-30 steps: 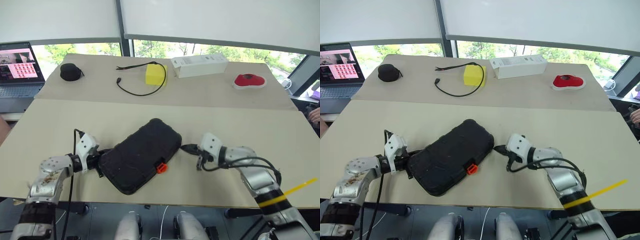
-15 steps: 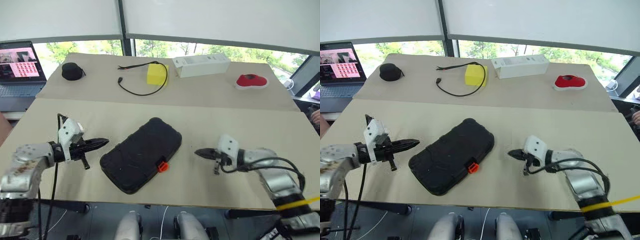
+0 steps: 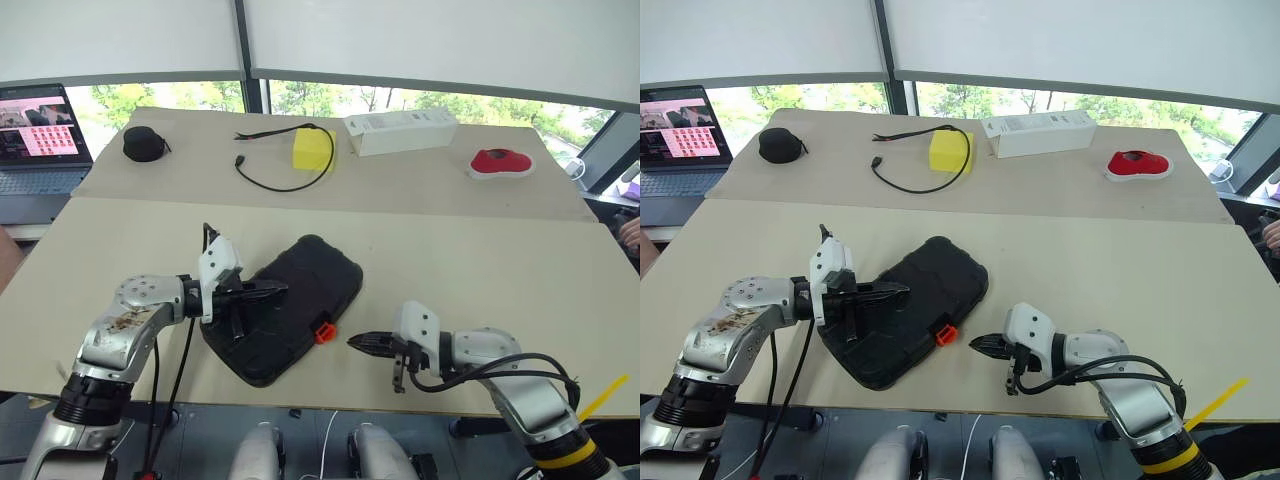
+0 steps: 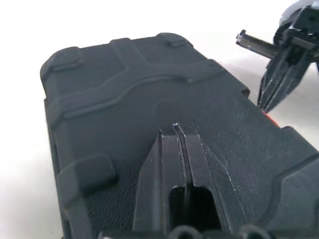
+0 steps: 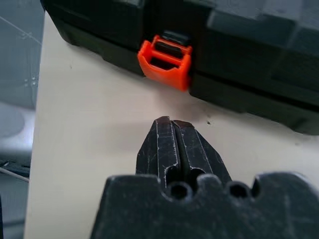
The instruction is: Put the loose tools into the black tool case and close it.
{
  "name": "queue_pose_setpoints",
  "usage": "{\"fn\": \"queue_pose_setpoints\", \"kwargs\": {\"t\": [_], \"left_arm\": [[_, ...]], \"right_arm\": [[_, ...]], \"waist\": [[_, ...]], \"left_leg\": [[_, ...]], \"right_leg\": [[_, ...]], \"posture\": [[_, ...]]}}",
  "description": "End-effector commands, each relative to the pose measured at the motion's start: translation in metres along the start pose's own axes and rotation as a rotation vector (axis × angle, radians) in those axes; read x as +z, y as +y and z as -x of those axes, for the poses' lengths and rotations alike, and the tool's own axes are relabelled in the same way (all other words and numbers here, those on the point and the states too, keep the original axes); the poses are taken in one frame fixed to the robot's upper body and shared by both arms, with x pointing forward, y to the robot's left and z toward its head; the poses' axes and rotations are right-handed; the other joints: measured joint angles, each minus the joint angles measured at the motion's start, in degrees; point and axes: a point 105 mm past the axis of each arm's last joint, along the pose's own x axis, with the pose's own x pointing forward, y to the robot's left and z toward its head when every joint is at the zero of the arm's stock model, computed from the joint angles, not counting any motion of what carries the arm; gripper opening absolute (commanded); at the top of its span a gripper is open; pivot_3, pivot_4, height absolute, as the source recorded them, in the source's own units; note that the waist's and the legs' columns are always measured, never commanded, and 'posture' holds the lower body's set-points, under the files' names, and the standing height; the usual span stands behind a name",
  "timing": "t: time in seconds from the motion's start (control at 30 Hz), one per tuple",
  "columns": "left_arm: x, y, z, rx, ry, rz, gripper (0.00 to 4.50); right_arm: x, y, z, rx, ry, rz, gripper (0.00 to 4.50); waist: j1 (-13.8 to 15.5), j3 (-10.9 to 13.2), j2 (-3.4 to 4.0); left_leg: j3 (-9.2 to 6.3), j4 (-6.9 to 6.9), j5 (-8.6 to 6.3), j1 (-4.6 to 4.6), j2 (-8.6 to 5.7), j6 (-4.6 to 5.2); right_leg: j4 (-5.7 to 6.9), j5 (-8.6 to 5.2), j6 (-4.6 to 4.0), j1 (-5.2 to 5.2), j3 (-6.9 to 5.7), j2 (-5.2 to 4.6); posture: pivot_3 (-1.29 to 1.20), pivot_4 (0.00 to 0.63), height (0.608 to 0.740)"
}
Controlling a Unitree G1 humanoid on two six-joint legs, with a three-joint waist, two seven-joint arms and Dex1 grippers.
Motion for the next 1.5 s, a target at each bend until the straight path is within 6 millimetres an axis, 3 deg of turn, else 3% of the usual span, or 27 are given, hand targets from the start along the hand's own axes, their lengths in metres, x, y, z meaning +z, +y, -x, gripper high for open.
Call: {"fn": "queue_pose_setpoints", "kwargs": {"t": [0.03, 0.87, 1.1, 1.27, 1.5], "left_arm": [[-0.007, 0.001, -0.004, 0.003, 0.024, 0.000, 0.00], [-0.033, -0.001, -0.006, -0.009, 0.094, 0.021, 0.00], [-0.036, -0.005, -0.009, -0.018, 0.097, 0.028, 0.00], [-0.040, -0.010, -0.012, -0.041, 0.106, 0.035, 0.00], [-0.043, -0.012, -0.014, -0.057, 0.115, 0.044, 0.00]], "right_arm": [[0.015, 0.003, -0.008, 0.001, -0.048, 0.024, 0.08], [0.043, -0.001, -0.018, 0.007, -0.181, -0.052, 0.08], [0.043, 0.000, -0.018, -0.001, -0.183, -0.076, 0.08], [0.042, -0.003, -0.028, -0.012, -0.186, -0.078, 0.08], [0.029, -0.004, -0.037, 0.012, -0.106, -0.092, 0.08]], "waist": [[0.08, 0.00, 0.00], [-0.02, -0.03, 0.06], [-0.03, -0.15, 0.26], [-0.03, -0.19, 0.33], [-0.16, -0.42, 0.60]], "left_leg": [[0.00, 0.00, 0.00, 0.00, 0.00, 0.00], [-0.02, 0.04, 0.00, 0.58, 0.03, 0.00], [-0.02, 0.03, 0.00, 0.64, 0.03, 0.00], [-0.02, 0.03, 0.00, 0.74, 0.03, 0.00], [-0.02, 0.03, 0.00, 0.95, 0.04, 0.00]], "right_leg": [[0.00, 0.00, 0.00, 0.00, 0.00, 0.00], [0.03, 0.00, 0.00, 0.52, -0.01, 0.03], [0.02, 0.00, 0.00, 0.59, 0.00, 0.03], [-0.01, -0.01, 0.01, 0.69, 0.00, 0.02], [-0.02, -0.05, -0.03, 0.87, 0.00, 0.03]], "posture": [[0.00, 0.150, 0.740], [0.00, 0.150, 0.740], [0.00, 0.150, 0.740], [0.00, 0.150, 0.740], [0.00, 0.150, 0.740]]}}
